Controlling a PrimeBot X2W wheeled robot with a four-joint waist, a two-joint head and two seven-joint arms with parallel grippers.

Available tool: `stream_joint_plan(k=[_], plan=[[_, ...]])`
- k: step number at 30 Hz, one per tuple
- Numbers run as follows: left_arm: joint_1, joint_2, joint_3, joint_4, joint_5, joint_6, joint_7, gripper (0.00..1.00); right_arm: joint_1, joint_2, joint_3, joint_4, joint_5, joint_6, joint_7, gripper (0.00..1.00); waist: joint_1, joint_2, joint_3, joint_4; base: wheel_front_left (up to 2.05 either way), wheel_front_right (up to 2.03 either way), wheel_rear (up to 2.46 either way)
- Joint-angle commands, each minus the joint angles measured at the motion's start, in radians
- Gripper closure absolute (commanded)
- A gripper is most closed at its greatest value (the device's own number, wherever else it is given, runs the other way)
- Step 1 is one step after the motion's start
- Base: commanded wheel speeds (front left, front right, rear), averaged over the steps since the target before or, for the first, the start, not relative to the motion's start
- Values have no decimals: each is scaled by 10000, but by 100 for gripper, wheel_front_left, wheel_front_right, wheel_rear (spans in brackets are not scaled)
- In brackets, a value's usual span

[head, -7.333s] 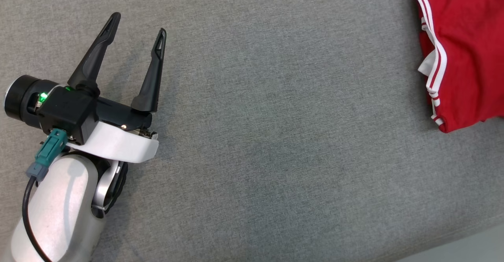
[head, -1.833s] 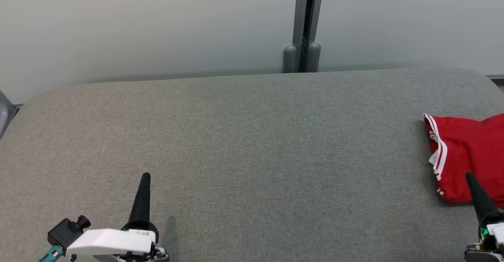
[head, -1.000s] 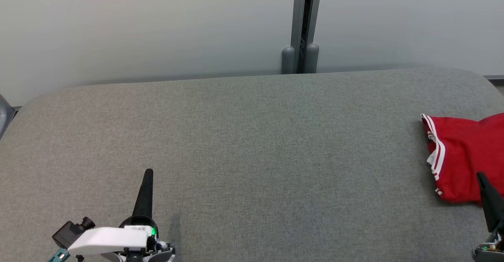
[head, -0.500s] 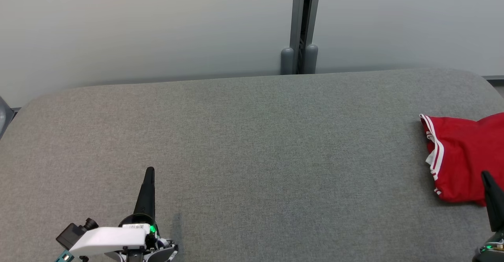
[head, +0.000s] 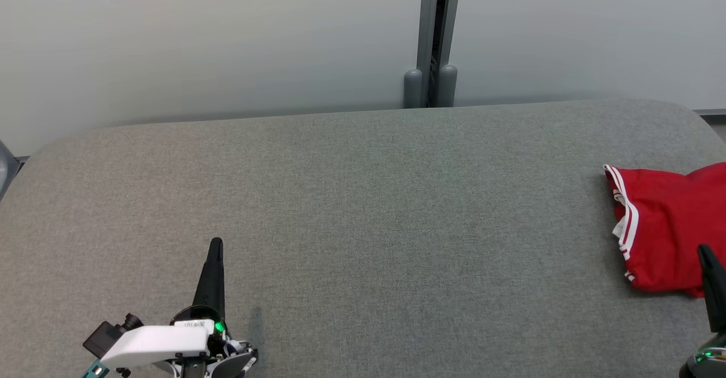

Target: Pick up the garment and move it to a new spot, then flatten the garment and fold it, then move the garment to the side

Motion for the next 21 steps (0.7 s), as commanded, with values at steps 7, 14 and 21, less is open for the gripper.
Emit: stream_joint_plan(k=[7, 14, 21], plan=[[-81, 22, 39, 2, -35, -37, 19, 100, -17, -41, -5, -23, 90, 4, 3, 100, 0, 0, 0, 1, 0, 0, 0], [-80, 22, 37, 1, -36, -37, 18, 100, -17, -41, -6, -23, 89, 4, 3, 100, 0, 0, 0, 1, 0, 0, 0], [-80, 22, 36, 1, -36, -37, 18, 100, -16, -41, -6, -23, 89, 4, 2, 100, 0, 0, 0, 1, 0, 0, 0]])
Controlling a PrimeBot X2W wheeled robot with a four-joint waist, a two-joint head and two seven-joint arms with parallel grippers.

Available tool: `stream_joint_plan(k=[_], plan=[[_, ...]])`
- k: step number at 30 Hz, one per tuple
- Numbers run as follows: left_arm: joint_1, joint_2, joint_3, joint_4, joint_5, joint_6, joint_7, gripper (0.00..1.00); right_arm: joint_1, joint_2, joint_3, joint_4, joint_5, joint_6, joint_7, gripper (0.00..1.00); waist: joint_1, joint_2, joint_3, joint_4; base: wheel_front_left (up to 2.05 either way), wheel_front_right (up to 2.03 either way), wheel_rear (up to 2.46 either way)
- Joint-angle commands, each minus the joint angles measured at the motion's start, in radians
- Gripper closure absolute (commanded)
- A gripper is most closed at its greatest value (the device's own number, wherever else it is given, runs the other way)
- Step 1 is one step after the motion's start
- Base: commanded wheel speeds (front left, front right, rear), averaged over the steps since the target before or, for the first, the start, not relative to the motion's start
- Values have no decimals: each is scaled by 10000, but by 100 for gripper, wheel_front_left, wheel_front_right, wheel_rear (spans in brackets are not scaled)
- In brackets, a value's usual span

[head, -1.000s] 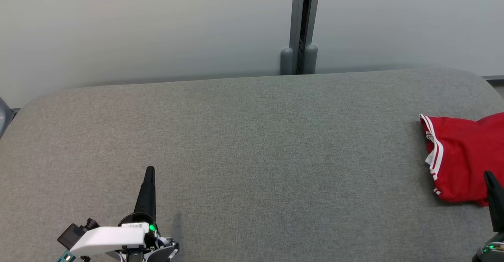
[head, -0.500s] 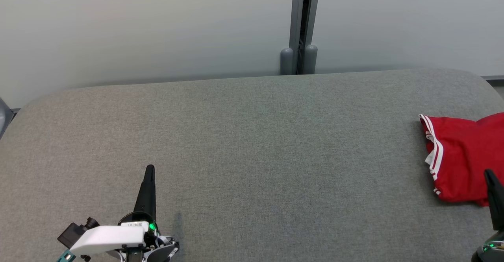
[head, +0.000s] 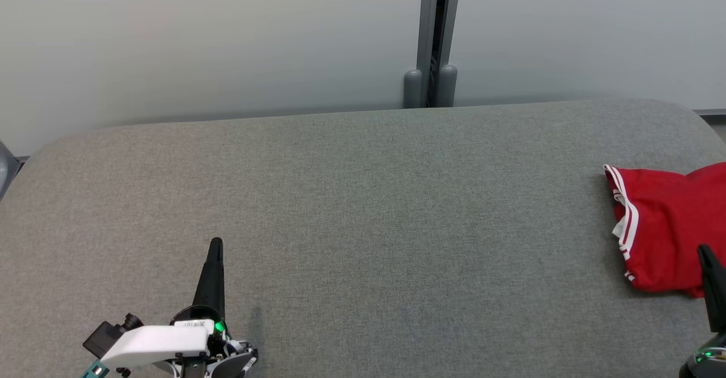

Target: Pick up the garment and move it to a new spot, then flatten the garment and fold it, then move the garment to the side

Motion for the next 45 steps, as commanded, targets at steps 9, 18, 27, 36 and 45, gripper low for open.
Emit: stream_joint_plan(k=[9, 18, 27, 36, 45], plan=[[-79, 22, 33, -2, -37, -37, 17, 100, -15, -43, -7, -23, 80, 4, -2, 100, 0, 0, 0, 1, 0, 0, 0], [-79, 22, 33, -1, -37, -37, 16, 100, -14, -43, -4, -23, 79, 4, -3, 100, 0, 0, 0, 1, 0, 0, 0], [-79, 22, 34, -2, -36, -37, 16, 100, -13, -43, -5, -23, 79, 4, -3, 100, 0, 0, 0, 1, 0, 0, 0], [-79, 22, 33, -3, -38, -37, 15, 100, -13, -43, -3, -23, 80, 4, -4, 100, 0, 0, 0, 1, 0, 0, 0], [-79, 22, 33, -3, -37, -37, 15, 100, -13, -43, -3, -23, 77, 4, -4, 100, 0, 0, 0, 0, 0, 0, 0]])
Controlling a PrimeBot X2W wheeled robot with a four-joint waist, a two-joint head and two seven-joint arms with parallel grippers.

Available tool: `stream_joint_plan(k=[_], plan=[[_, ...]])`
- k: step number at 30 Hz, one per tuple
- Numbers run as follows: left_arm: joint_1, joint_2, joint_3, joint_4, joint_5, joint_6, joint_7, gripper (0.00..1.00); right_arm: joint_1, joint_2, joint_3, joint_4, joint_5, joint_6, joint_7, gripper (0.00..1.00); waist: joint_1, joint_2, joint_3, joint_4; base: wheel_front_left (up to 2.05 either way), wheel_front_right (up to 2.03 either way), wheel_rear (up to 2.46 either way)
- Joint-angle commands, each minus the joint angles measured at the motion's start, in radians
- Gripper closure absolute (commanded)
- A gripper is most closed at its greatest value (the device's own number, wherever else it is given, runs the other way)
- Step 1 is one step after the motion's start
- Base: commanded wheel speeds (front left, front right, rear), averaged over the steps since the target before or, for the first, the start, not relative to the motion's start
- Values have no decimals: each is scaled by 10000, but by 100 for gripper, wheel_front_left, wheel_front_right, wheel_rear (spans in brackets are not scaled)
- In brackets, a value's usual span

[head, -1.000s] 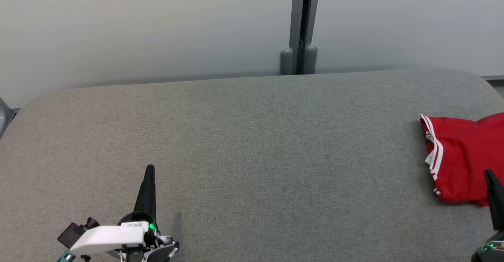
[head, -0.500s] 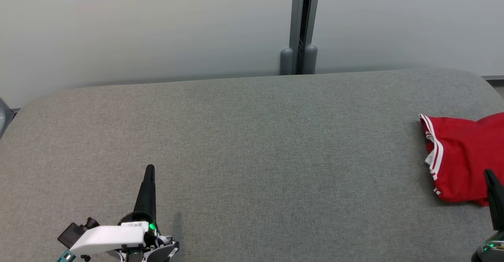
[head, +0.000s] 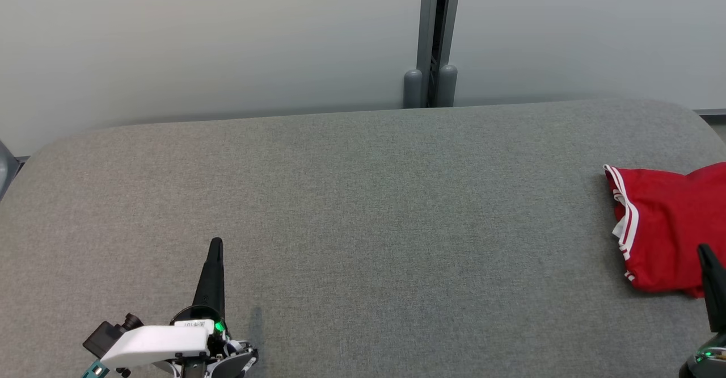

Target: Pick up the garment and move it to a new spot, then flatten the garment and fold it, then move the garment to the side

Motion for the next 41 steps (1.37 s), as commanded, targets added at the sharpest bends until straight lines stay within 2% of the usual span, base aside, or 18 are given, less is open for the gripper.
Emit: stream_joint_plan(k=[1, 41], plan=[[-79, 22, 35, -1, -35, -37, 15, 100, -12, -43, -6, -23, 64, 4, -4, 100, 0, 0, 0, 0, 0, 0, 0], [-79, 23, 33, -3, -36, -37, 14, 100, -11, -43, -4, -24, 60, 4, -6, 100, 0, 0, 0, 0, 0, 0, 0]])
